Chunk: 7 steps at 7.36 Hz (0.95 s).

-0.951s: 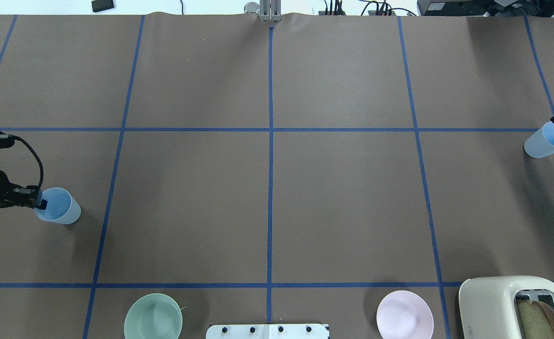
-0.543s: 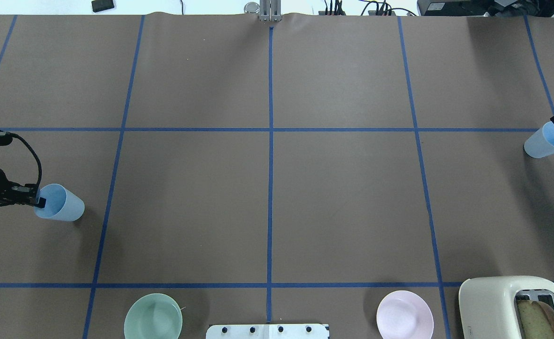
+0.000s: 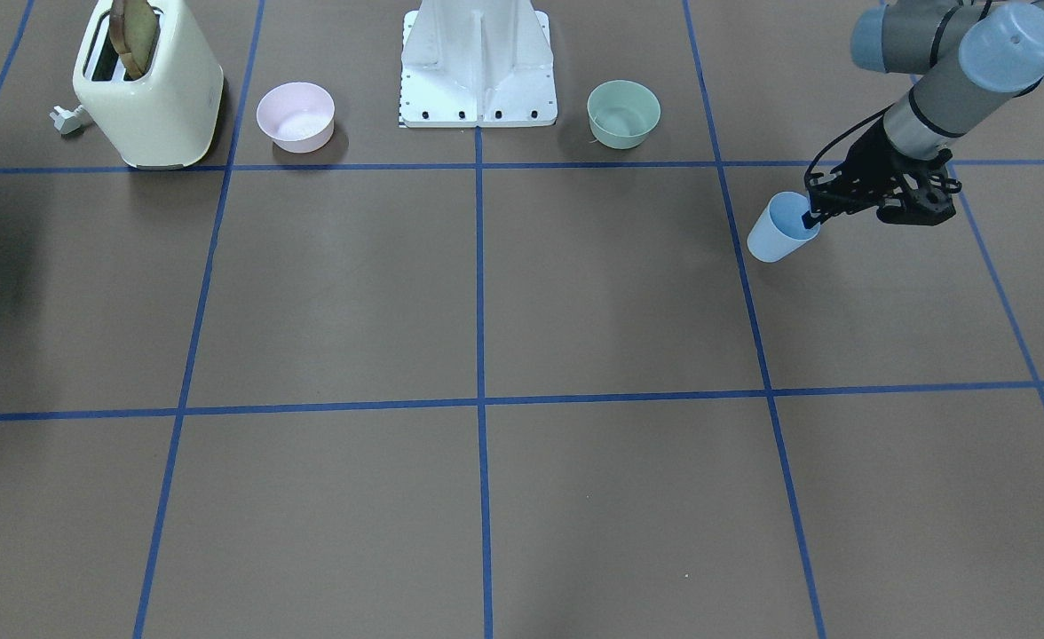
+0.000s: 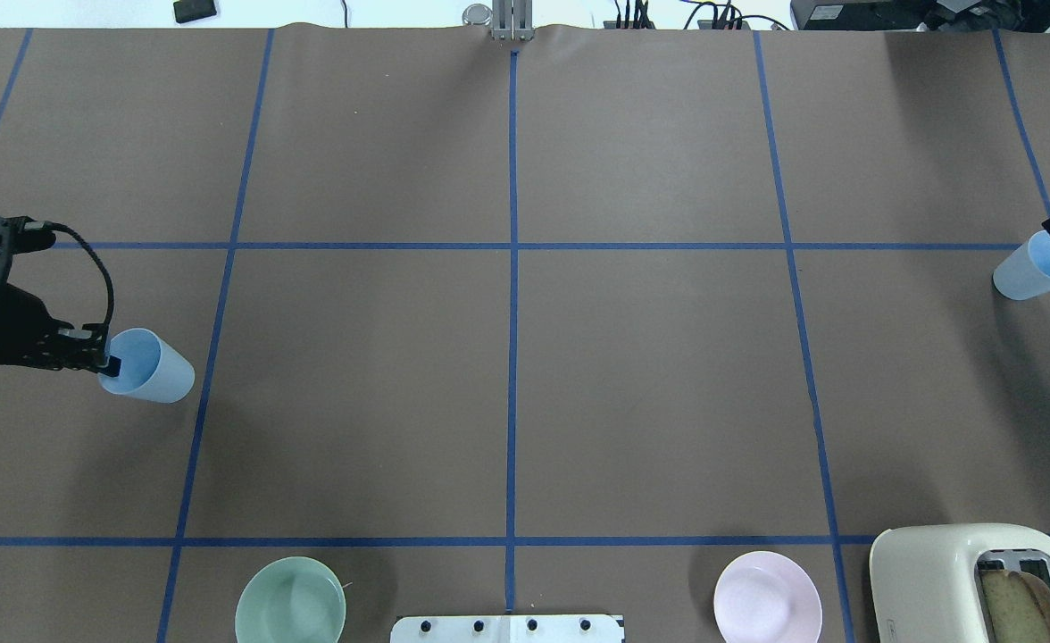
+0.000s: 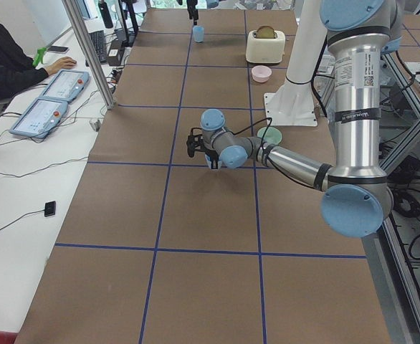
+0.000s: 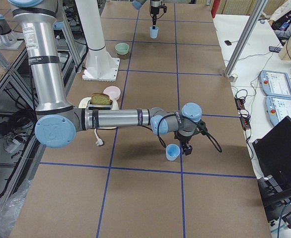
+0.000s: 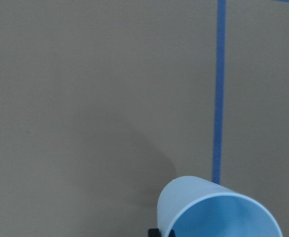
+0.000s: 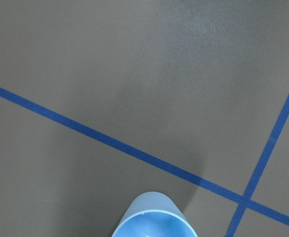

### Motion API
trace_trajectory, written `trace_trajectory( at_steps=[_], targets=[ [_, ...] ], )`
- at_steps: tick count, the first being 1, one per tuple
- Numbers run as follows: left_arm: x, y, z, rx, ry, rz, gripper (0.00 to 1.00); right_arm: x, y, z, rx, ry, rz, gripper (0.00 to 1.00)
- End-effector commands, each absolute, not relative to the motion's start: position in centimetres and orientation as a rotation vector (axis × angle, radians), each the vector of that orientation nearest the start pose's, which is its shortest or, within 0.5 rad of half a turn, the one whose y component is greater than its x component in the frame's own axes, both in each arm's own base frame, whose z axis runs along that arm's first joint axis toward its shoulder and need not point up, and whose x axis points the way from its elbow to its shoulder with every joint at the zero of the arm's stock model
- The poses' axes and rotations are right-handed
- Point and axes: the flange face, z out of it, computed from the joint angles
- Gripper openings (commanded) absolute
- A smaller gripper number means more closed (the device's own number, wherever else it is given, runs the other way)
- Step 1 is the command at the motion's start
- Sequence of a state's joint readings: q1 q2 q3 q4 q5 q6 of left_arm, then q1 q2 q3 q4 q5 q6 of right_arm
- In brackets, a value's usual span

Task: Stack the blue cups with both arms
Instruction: 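Carry the light-blue cup with the left gripper to the table center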

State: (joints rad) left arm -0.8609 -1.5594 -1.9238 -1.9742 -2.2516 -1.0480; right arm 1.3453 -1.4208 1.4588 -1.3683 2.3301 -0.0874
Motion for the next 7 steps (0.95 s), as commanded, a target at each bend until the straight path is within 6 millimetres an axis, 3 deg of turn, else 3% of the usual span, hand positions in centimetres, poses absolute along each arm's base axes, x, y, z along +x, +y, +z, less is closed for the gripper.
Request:
trace_trajectory(
  at_steps=[1,3,5,6,7],
  targets=[
    [30.3,-47.3,35.0,-0.086,0.915,-0.104,0.00,-6.4,-57.0,61.3,0.180,-0.774,-0.390,1.00],
    [33.0,-50.7,29.4,-0.100,0.888,-0.146,0.00,-6.5,-57.0,61.3,0.180,-0.776,-0.390,1.00],
    [35.4,-53.4,26.2,-0.094,0.898,-0.171,0.00,-6.5,-57.0,61.2,0.182,-0.776,-0.392,1.00],
    [38.0,-55.9,23.2,-0.101,0.909,-0.189,0.00,-6.5,-57.0,61.2,0.182,-0.776,-0.392,1.00],
    [40.5,-57.0,20.9,-0.103,0.915,-0.168,0.00,-6.4,-57.0,61.2,0.182,-0.774,-0.393,1.00]
  ],
)
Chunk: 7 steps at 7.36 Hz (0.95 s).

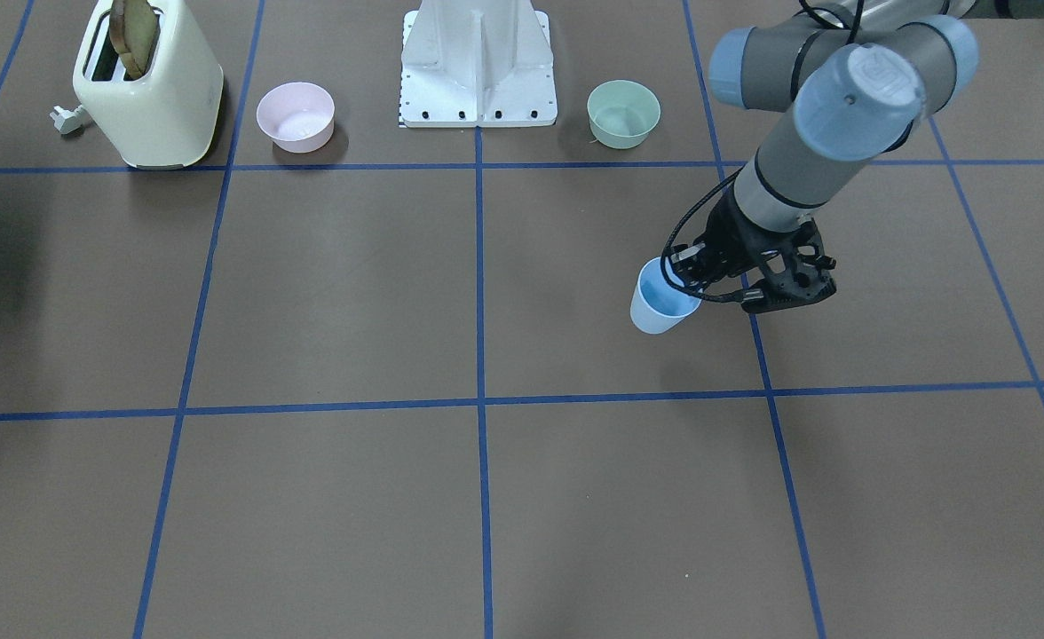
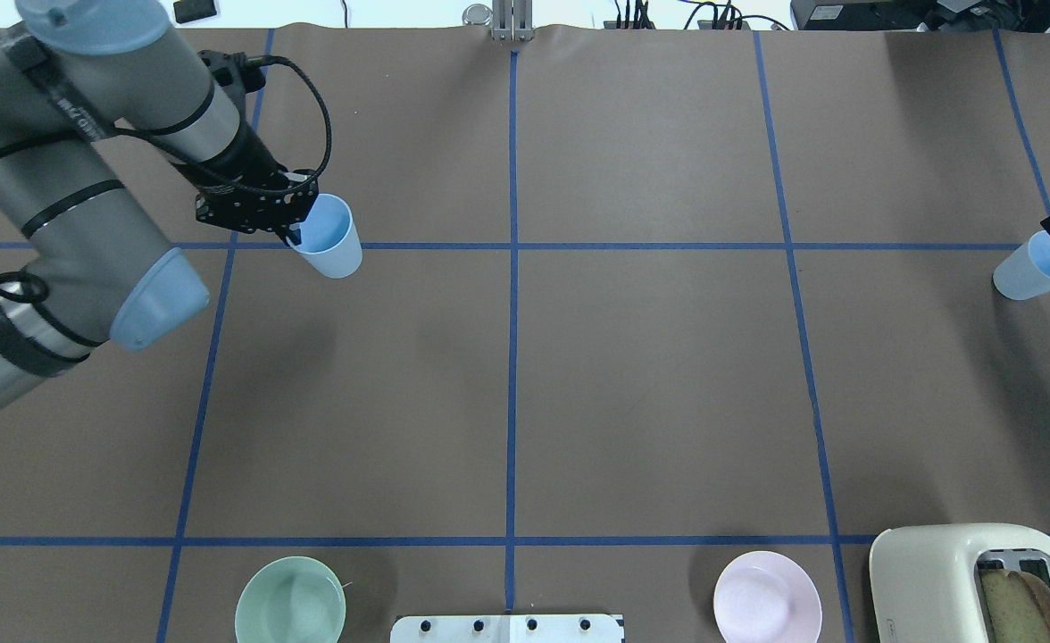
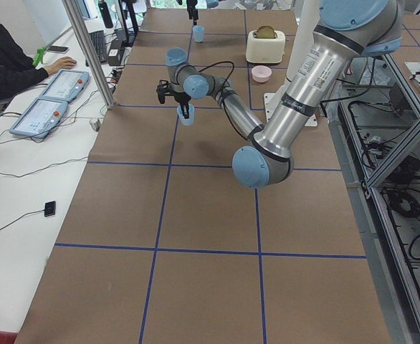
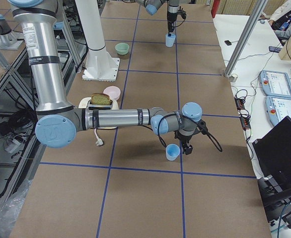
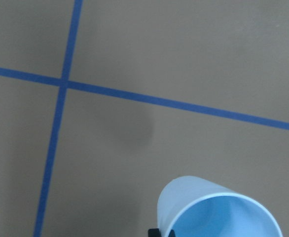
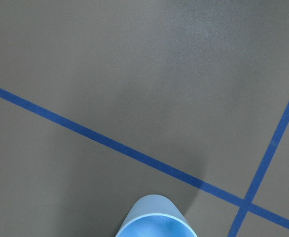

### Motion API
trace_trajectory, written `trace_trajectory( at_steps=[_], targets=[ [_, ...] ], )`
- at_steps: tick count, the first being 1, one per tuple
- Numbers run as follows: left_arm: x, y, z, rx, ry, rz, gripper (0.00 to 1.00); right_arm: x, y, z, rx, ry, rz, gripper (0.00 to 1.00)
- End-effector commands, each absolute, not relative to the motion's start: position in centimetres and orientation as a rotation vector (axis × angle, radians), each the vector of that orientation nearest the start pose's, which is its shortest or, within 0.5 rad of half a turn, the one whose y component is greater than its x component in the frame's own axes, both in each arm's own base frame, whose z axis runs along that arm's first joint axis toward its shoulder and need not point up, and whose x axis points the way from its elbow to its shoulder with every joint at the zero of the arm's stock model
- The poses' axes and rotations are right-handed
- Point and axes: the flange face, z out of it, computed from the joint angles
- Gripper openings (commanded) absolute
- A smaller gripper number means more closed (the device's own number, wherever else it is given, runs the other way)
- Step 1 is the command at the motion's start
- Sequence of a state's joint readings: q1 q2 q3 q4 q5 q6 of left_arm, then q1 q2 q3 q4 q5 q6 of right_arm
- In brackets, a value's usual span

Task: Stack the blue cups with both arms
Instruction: 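Carry the light-blue cup with the left gripper to the table center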

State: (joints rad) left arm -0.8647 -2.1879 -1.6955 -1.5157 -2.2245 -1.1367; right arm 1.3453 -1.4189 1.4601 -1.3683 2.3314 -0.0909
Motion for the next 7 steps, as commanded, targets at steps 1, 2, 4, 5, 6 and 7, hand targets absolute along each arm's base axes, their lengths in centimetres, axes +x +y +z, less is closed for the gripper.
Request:
trace_trajectory(
  at_steps=[1,2,4,5,6,7],
  targets=[
    [42.1,-57.0,19.8,-0.100,0.922,-0.148,0.00,-6.5,-57.1,61.2,0.184,-0.774,-0.395,1.00],
    [43.4,-57.0,20.0,-0.063,0.926,-0.134,0.00,-6.5,-57.1,61.1,0.186,-0.774,-0.396,1.00],
    [47.3,-57.0,20.5,-0.031,0.945,-0.091,0.00,-6.4,-57.0,61.2,0.184,-0.774,-0.393,1.00],
    [49.9,-55.9,19.5,-0.008,0.952,-0.057,0.00,-6.4,-57.0,61.2,0.182,-0.774,-0.392,1.00],
    [52.2,-54.9,17.9,0.012,0.951,-0.028,0.00,-6.4,-57.0,61.2,0.181,-0.775,-0.389,1.00],
    [54.8,-53.1,17.0,0.026,0.939,-0.003,0.00,-6.4,-57.0,61.2,0.181,-0.775,-0.389,1.00]
  ],
)
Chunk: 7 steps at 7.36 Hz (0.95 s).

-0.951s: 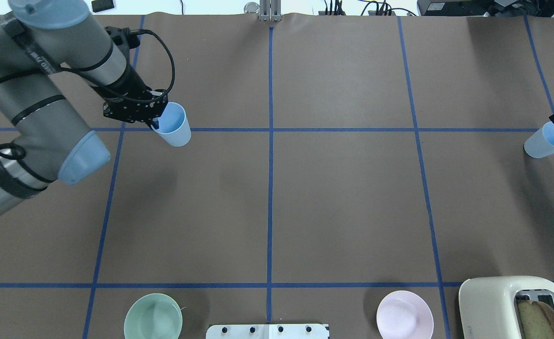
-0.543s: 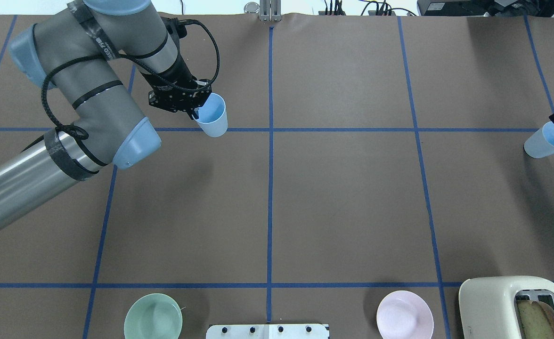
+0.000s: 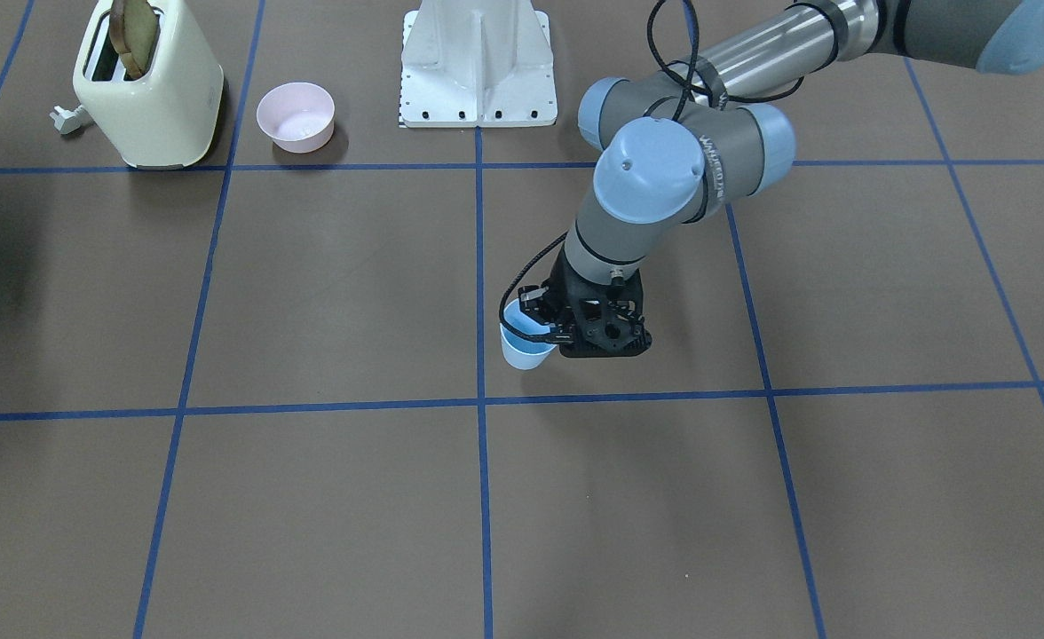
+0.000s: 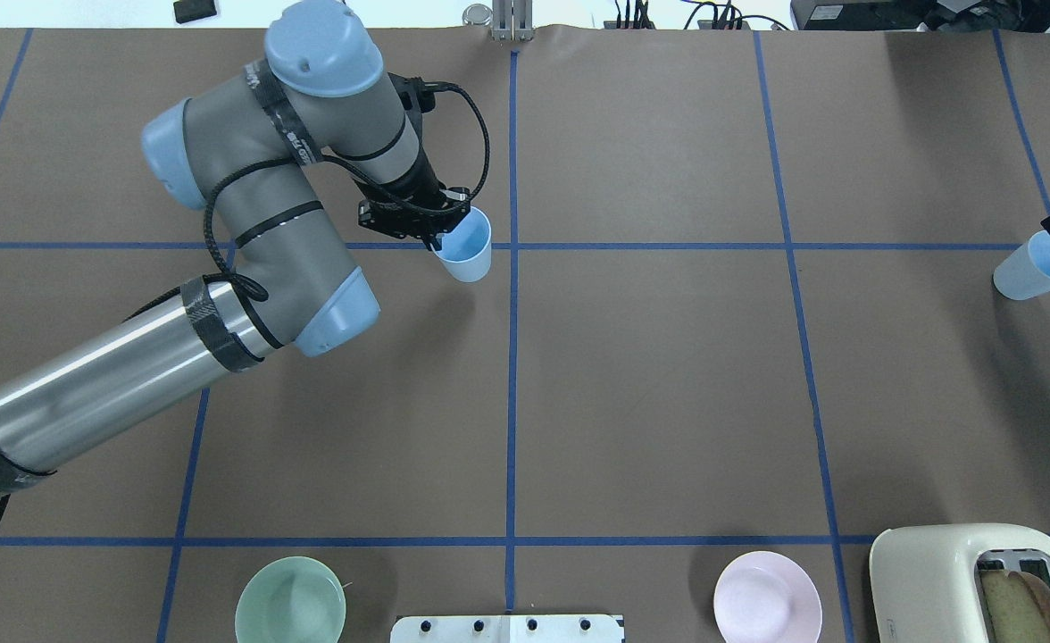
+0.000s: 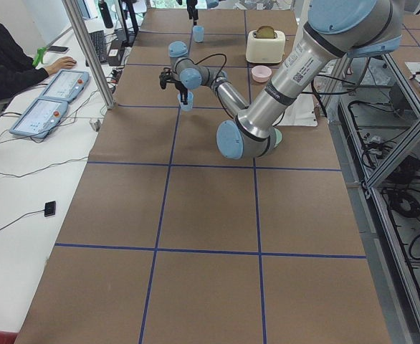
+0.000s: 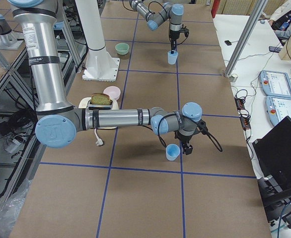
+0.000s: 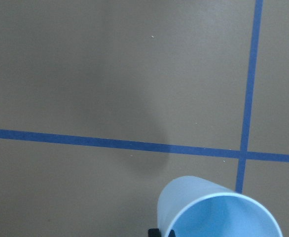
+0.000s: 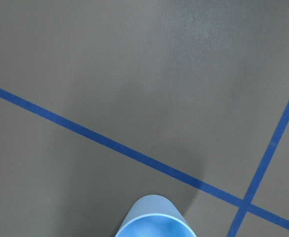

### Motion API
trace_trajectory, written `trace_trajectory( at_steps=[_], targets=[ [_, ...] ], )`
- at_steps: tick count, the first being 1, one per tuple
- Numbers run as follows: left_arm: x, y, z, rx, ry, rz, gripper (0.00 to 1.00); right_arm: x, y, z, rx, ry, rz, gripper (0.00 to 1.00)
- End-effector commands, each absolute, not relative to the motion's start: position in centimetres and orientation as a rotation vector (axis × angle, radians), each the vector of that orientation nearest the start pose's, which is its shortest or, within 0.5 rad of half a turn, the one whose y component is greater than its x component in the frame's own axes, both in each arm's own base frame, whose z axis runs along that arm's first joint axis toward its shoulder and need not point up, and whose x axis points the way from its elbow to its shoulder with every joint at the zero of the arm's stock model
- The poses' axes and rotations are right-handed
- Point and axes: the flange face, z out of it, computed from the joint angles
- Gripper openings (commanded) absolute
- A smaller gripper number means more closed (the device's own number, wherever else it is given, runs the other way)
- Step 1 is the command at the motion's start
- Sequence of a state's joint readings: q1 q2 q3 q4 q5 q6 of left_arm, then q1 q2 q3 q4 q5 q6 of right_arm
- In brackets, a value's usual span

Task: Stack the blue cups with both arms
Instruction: 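Carry the light-blue cup with the left gripper to the table center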

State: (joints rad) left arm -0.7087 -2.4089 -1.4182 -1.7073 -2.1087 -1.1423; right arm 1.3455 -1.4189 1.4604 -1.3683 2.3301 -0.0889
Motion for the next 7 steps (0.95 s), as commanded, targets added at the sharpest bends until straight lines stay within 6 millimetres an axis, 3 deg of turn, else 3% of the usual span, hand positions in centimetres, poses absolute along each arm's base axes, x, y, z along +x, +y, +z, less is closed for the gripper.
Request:
trace_trajectory(
  at_steps=[1,3,5,6,7],
  targets=[
    [55.9,-52.2,16.6,0.040,0.936,0.011,0.00,-6.4,-57.0,61.2,0.181,-0.774,-0.390,1.00],
    [58.0,-50.1,17.1,0.021,0.929,0.043,0.00,-6.5,-57.1,61.2,0.182,-0.774,-0.392,1.00],
    [58.0,-50.1,16.9,0.023,0.933,0.045,0.00,-6.4,-57.1,61.2,0.184,-0.774,-0.391,1.00],
    [58.0,-50.1,17.2,0.041,0.960,0.053,0.13,-6.5,-57.1,61.2,0.183,-0.774,-0.392,1.00],
    [57.9,-50.1,17.2,0.049,0.970,0.056,0.69,-6.4,-57.1,61.2,0.184,-0.774,-0.392,1.00]
  ],
)
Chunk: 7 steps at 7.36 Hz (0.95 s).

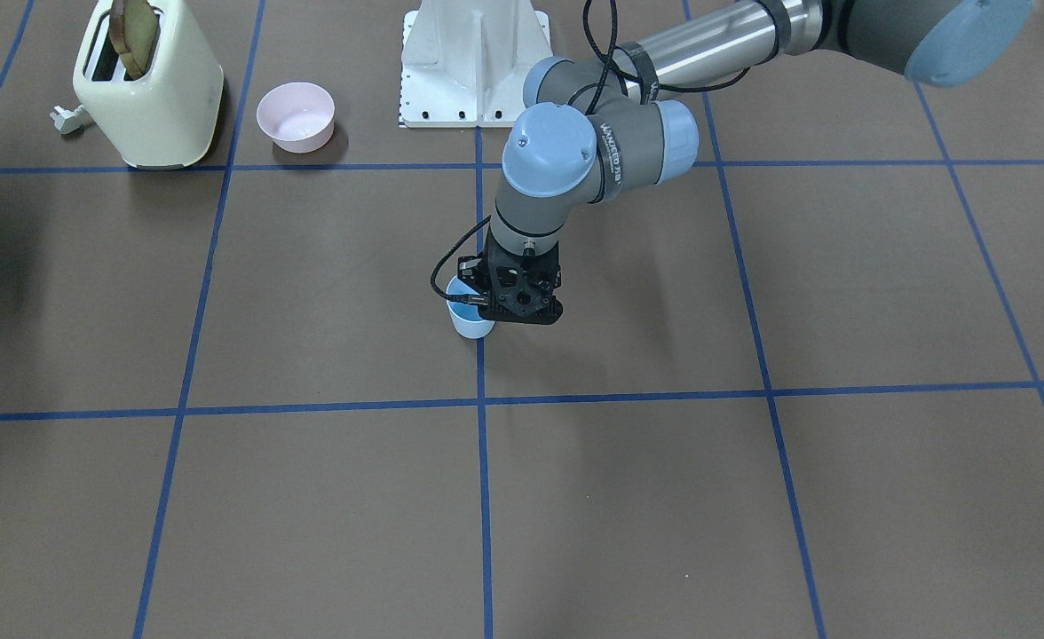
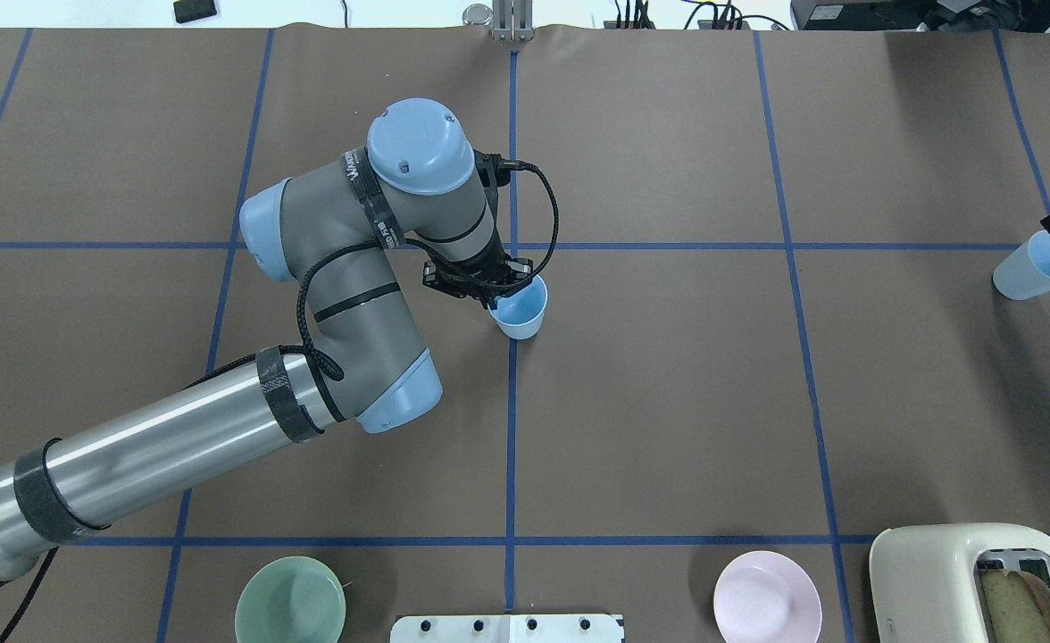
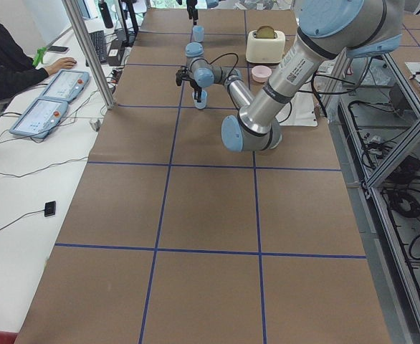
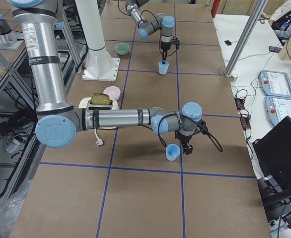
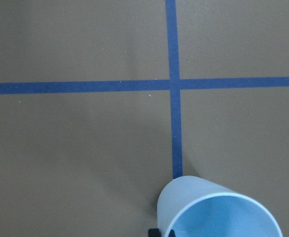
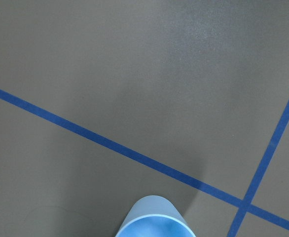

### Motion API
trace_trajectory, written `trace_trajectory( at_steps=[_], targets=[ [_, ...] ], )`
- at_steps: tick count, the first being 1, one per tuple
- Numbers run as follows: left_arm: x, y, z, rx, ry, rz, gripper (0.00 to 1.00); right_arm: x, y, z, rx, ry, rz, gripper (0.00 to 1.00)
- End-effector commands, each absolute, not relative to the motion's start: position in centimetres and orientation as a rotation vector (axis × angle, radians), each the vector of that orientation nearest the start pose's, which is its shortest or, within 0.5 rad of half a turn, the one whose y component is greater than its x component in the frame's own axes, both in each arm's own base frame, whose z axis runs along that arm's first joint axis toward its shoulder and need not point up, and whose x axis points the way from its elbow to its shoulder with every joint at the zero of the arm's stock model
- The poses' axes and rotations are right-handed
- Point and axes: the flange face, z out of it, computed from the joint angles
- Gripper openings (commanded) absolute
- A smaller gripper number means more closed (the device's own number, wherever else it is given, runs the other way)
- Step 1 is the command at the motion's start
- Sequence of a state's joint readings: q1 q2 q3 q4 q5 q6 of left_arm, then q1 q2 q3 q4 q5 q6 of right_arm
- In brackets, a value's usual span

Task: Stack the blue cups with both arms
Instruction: 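Carry the light-blue cup with the left gripper to the table center, then release the cup upright and withdraw the left gripper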

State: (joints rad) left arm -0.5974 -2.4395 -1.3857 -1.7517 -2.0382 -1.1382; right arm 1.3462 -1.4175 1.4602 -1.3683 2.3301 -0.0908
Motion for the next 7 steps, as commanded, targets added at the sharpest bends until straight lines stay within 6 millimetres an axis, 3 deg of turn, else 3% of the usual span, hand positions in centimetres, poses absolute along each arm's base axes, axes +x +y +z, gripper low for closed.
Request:
trace_trajectory(
  at_steps=[1,4,5,7],
  targets=[
    [57.5,-50.5,16.8,0.108,0.962,0.039,0.97,-6.5,-57.1,61.2,0.183,-0.774,-0.392,1.00],
    [56.1,-50.4,15.4,0.131,0.980,0.034,0.98,-6.5,-57.1,61.2,0.184,-0.774,-0.396,1.00],
    [54.5,-50.5,17.0,0.131,0.976,0.022,0.98,-6.4,-57.0,61.3,0.184,-0.774,-0.399,1.00],
    [48.6,-52.8,20.8,0.140,0.971,0.034,0.98,-6.3,-56.7,61.9,0.190,-0.769,-0.433,1.00]
  ],
)
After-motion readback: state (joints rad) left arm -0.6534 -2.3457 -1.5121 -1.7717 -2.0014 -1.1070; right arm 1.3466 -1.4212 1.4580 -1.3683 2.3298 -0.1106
